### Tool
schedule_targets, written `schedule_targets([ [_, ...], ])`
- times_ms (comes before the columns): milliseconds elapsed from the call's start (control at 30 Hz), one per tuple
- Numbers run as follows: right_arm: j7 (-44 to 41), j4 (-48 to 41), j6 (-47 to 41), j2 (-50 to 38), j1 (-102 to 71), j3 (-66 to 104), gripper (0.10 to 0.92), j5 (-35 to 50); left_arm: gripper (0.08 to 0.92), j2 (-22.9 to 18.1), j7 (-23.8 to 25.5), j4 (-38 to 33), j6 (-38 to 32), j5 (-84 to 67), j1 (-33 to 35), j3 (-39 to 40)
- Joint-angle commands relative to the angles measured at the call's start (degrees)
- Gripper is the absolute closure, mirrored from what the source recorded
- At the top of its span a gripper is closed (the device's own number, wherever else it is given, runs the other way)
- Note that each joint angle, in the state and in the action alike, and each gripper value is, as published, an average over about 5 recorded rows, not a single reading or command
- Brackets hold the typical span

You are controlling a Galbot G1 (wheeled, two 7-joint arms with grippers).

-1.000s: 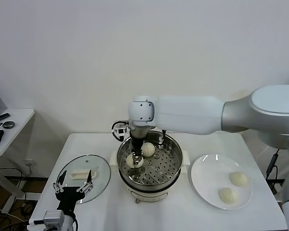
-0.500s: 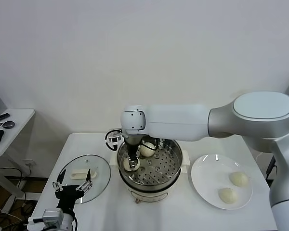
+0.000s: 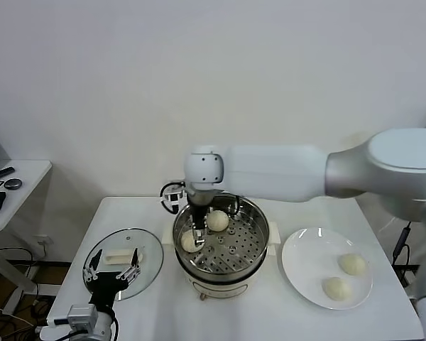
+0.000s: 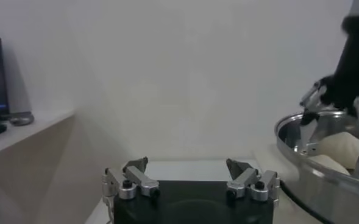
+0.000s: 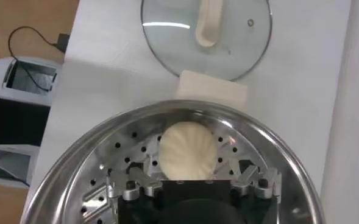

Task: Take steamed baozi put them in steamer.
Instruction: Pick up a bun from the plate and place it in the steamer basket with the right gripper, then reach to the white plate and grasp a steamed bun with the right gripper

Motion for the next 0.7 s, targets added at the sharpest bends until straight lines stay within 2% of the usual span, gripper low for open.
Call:
schedule_targets([
  [33,-2.5,11.1,2.4,-17.3,8.6,3.3,0.203,-0.3,0.177,0.1,0.4,0.6,0.2,-0.1,-0.4,-0.5],
  [200,-7.7,14.4,8.1,-30.5,10.5,5.4,0.203,-6.6,0.177,-0.3,0.4,1.3,0.3,0.0,-0.4,-1.5],
  [400,-19.2,16.0,20.2,-47.3,6.5,9.7,0.203,-22.0,0.177,-0.6,0.3,2.5,0.2,0.2,0.2,-1.4],
  [500,-21.7,16.2,24.6,-52.8,0.6,13.5,0.203,-28.5,0.177,-0.4,0.3,2.5,0.2,0.6,0.8,-1.4],
  [700,-22.6,16.2,27.2,-59.3,-20.7,27.8,0.203,-36.4,0.177,-0.6,0.2,1.8,0.1,2.0,2.6,-1.4],
])
